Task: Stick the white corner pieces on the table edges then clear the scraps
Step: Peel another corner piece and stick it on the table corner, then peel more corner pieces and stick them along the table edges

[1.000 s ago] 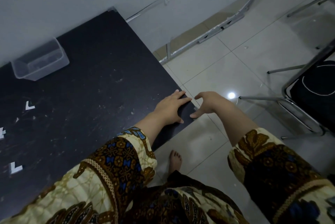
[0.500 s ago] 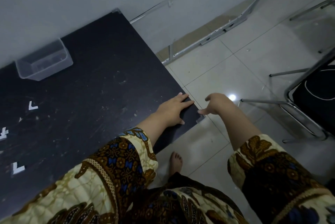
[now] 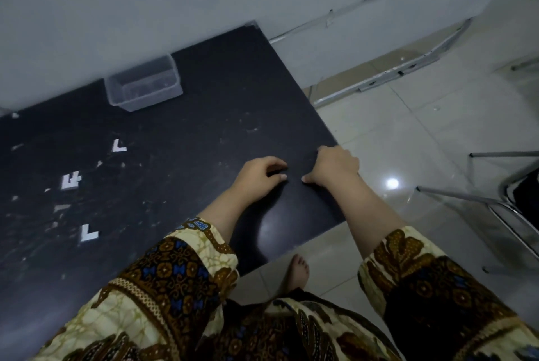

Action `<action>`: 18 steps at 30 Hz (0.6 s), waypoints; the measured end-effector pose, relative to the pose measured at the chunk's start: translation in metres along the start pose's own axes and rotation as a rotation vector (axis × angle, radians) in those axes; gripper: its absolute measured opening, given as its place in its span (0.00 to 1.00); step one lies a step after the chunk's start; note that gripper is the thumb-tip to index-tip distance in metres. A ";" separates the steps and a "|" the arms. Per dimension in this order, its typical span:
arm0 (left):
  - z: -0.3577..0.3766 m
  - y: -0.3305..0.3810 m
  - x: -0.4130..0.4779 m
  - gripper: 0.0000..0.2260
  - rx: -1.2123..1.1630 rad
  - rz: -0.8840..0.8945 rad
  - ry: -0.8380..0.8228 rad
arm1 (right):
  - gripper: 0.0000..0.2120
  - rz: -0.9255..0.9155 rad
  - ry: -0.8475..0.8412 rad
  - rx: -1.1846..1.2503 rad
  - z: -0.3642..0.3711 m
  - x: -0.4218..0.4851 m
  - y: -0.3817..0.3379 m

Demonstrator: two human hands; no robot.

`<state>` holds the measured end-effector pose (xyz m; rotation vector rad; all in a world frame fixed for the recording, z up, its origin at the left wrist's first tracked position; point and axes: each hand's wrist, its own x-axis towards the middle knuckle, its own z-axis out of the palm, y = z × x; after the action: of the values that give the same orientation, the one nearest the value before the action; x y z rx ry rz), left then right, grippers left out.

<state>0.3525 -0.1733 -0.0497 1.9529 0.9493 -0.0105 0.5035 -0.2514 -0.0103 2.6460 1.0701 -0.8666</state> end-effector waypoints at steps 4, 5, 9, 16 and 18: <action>-0.044 -0.047 -0.032 0.10 -0.034 -0.094 0.206 | 0.38 -0.108 -0.042 -0.016 0.002 -0.007 -0.071; -0.056 -0.059 -0.042 0.09 -0.040 -0.120 0.256 | 0.37 -0.134 -0.064 -0.030 0.005 -0.011 -0.093; -0.097 -0.102 -0.075 0.07 -0.057 -0.184 0.369 | 0.35 -0.210 -0.124 -0.089 0.021 -0.030 -0.175; -0.171 -0.180 -0.141 0.09 -0.018 -0.298 0.576 | 0.31 -0.404 -0.142 -0.180 0.062 -0.068 -0.307; -0.183 -0.193 -0.153 0.11 -0.011 -0.318 0.609 | 0.30 -0.442 -0.148 -0.186 0.072 -0.076 -0.328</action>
<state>0.0612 -0.0787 -0.0328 1.8010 1.6435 0.4263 0.2047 -0.0811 -0.0041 2.1896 1.6378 -0.9632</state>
